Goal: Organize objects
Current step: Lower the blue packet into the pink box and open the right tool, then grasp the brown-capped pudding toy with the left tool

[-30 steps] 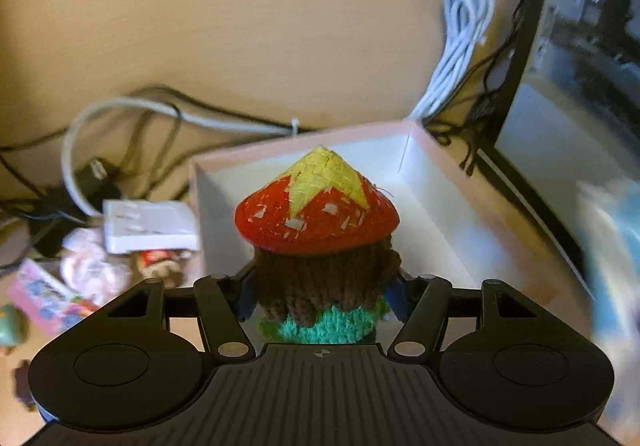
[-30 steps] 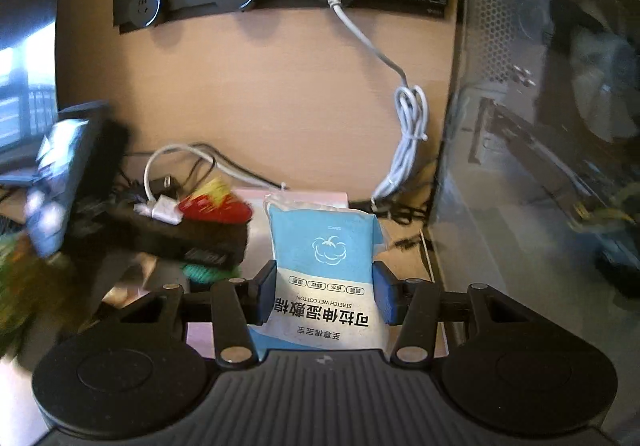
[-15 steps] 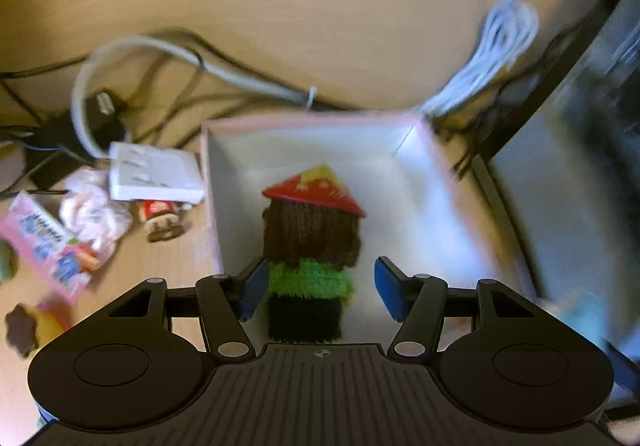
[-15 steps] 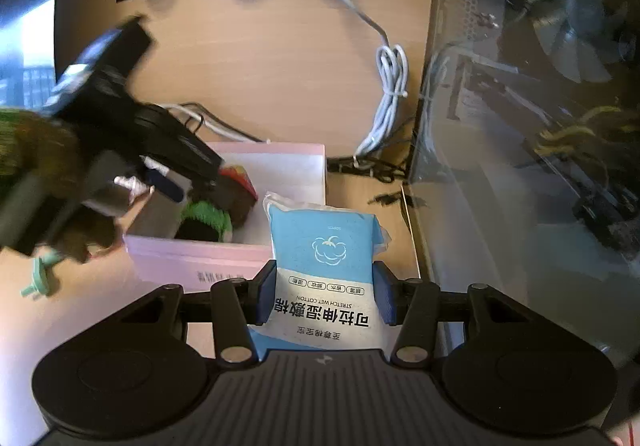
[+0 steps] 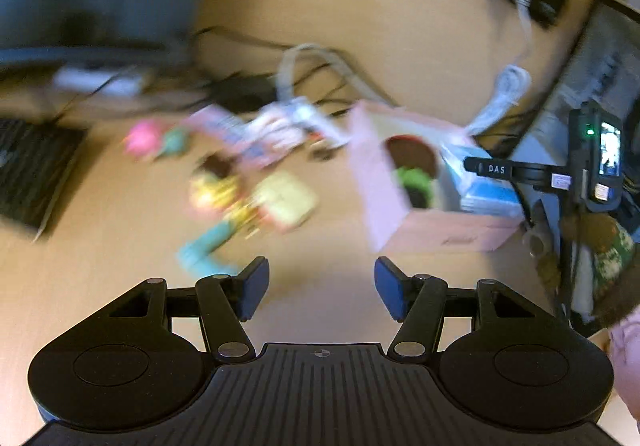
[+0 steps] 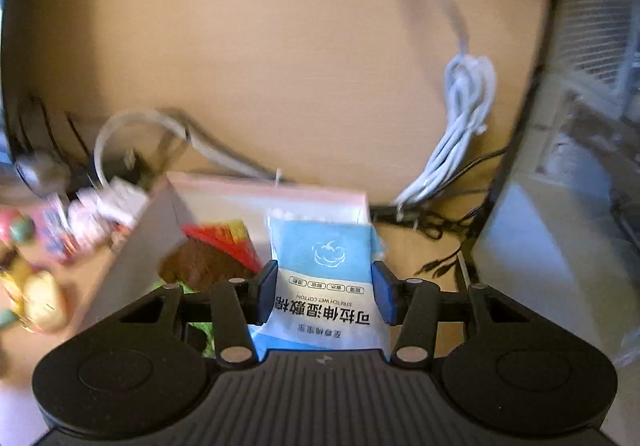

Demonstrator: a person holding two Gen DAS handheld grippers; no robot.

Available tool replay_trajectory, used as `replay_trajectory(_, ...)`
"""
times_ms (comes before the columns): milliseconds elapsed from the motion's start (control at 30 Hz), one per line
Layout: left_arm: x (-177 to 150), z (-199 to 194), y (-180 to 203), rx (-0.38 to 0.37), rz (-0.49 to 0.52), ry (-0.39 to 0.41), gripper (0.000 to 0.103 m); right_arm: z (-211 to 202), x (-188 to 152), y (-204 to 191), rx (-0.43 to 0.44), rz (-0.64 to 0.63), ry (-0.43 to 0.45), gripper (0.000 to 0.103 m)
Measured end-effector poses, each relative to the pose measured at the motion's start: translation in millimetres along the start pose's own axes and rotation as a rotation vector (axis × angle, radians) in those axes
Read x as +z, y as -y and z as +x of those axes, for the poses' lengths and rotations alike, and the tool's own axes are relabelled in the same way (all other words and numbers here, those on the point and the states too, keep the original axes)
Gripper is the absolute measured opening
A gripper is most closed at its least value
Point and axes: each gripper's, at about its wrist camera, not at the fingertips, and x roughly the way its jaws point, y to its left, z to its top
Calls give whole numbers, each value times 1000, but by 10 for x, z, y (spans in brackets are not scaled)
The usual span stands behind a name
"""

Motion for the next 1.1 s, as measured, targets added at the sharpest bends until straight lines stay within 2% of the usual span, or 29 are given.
replay_trajectory(167,-132,-184,-354,49,-87,19,63,209,-72,-214,79,25,-64,46)
replay_trajectory(333,-183,-170,-448,63,-104,2,63,227,-124,-176,120,69,-90,48)
replay_trajectory(400,-190,-171,-446,62,-91,3,63,112,-115,-116,129,84,-77,49)
replay_trajectory(500,-84,-189,-391,35,-59,39,63,-225,-119,-39,116,82,-15,62)
replay_trajectory(600,139,-108,-359,29,-95,81,63,-654,-173,-26,102,50,53,70)
replay_trajectory(700,400,78,-346,73,-104,93,63,-1080,-291,-8,80,35,109,77)
replay_trajectory(800,591,369,-314,120,24,87,63,-1352,-432,26,74,58,117,78)
replay_trajectory(900,667,715,-361,152,109,43,63,-1533,-607,47,49,69,109,79)
replay_trajectory(1033,682,1114,-506,188,108,-36,63,-1692,-821,-1,-13,43,102,79)
replay_trajectory(1100,661,1226,-563,189,91,-48,62,-1754,-908,-30,-21,41,90,80)
